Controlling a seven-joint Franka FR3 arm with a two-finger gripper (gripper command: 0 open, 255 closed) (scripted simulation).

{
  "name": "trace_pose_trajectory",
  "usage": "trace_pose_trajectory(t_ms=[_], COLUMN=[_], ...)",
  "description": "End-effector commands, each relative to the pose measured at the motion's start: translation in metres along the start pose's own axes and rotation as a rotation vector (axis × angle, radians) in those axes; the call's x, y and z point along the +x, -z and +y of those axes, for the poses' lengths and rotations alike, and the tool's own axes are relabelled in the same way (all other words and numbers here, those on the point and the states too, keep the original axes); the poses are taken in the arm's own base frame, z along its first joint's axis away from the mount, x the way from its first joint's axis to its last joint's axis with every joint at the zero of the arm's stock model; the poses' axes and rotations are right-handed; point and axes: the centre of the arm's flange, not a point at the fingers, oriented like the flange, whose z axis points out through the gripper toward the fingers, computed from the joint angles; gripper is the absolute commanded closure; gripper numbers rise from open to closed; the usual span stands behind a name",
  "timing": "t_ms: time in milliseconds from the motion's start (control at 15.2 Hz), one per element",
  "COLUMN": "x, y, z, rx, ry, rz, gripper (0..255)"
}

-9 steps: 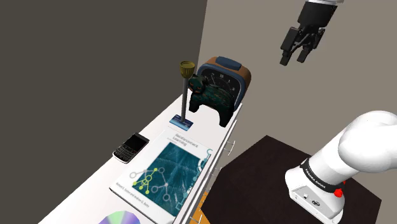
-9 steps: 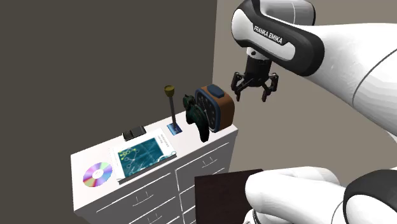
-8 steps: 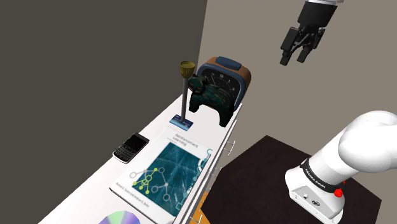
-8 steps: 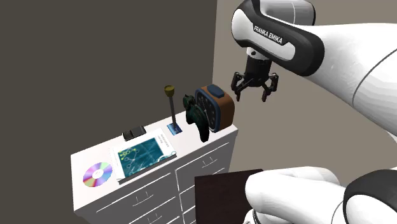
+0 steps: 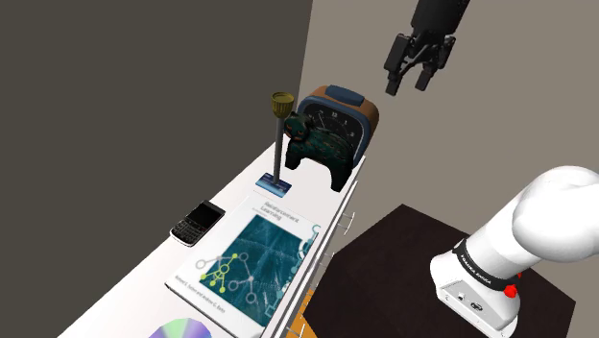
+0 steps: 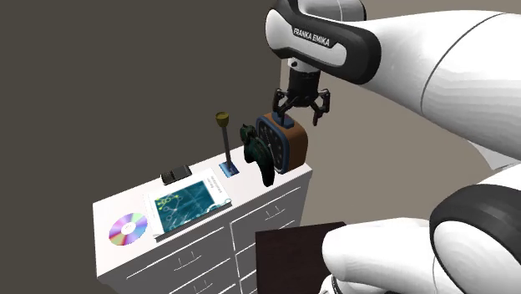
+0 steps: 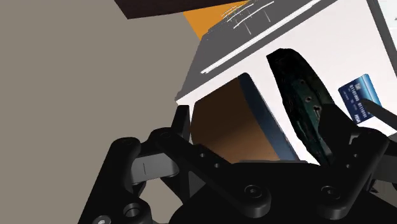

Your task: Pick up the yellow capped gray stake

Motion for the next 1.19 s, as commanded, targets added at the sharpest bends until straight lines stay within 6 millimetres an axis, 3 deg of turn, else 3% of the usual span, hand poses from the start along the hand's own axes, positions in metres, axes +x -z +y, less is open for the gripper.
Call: trace_pose_trajectory(t_ms=[0,1056,1122], x=[0.008,0.064,0.066], y=[0.002,0.016,0.017], z=[-0.03,-0.231,-0.237], rx=[0.0,-0.008,-0.008], ry=[0.004,0.034,0.035], rz=[0.007,0.067,0.069], gripper=[0,0,0])
